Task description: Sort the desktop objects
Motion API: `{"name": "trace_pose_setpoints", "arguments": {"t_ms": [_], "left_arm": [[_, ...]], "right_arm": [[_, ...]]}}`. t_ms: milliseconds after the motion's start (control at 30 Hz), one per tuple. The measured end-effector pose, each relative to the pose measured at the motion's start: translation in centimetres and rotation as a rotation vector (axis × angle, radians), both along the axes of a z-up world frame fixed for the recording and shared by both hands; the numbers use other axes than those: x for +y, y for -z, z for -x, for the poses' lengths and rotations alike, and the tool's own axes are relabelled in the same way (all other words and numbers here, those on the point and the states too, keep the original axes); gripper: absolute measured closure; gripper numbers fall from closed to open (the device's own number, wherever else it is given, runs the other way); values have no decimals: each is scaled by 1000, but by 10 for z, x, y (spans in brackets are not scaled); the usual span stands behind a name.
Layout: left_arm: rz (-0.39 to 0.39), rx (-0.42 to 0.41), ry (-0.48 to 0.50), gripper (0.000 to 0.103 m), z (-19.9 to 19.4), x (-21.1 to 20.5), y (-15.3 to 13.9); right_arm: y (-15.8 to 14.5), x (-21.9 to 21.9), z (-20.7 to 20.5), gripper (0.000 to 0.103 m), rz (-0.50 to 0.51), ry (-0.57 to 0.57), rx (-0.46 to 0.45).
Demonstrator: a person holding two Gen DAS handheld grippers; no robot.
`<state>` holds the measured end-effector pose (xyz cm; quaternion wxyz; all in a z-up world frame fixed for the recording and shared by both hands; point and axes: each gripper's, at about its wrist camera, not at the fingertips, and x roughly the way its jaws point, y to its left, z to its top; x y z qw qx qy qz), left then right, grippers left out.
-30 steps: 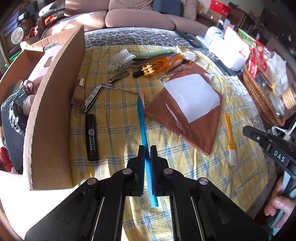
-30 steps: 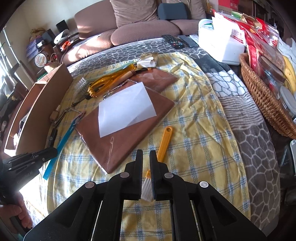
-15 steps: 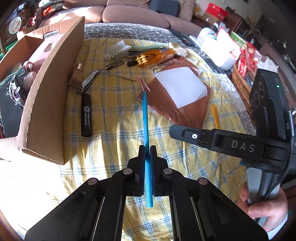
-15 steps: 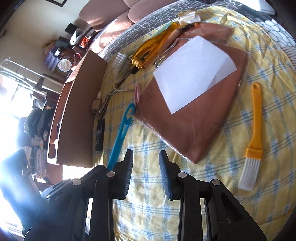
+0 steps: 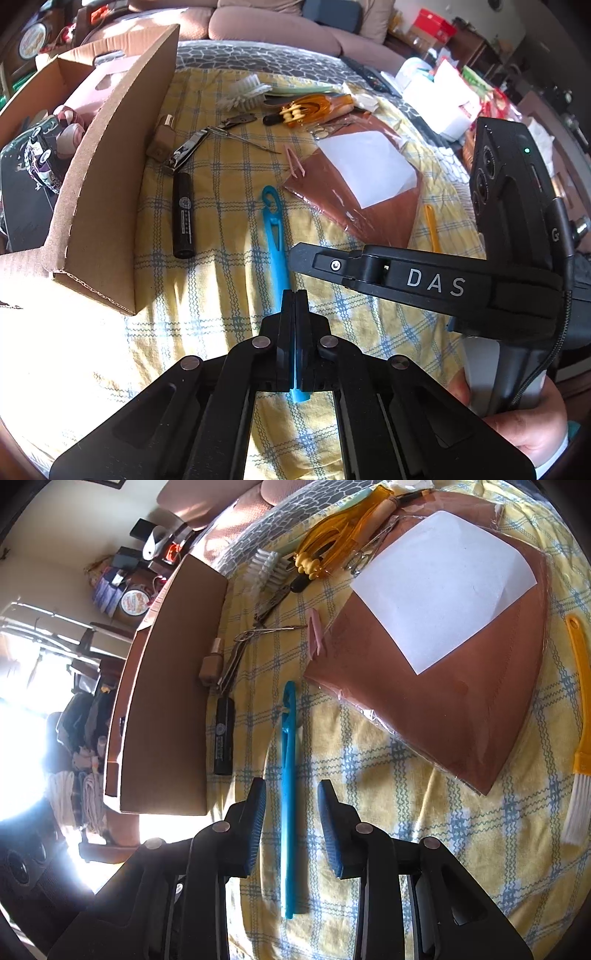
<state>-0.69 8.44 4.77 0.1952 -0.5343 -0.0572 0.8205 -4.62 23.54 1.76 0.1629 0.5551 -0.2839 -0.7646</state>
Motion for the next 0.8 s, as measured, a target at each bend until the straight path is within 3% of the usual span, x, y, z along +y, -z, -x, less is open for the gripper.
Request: {"name": "trace_pose_setpoints", "arguments": {"t_ms": [333, 467, 800], "left_arm": [[7, -36, 21, 102, -8, -4, 14], [32, -33, 45, 91, -17, 6, 17], [56, -25, 52, 90, -29, 6, 27]], "right_arm": [[-13, 1, -5, 67, -190, -31, 45], [-16, 0, -3, 67, -206, -36, 51], [-9, -24, 11, 67, -219, -76, 40]]}}
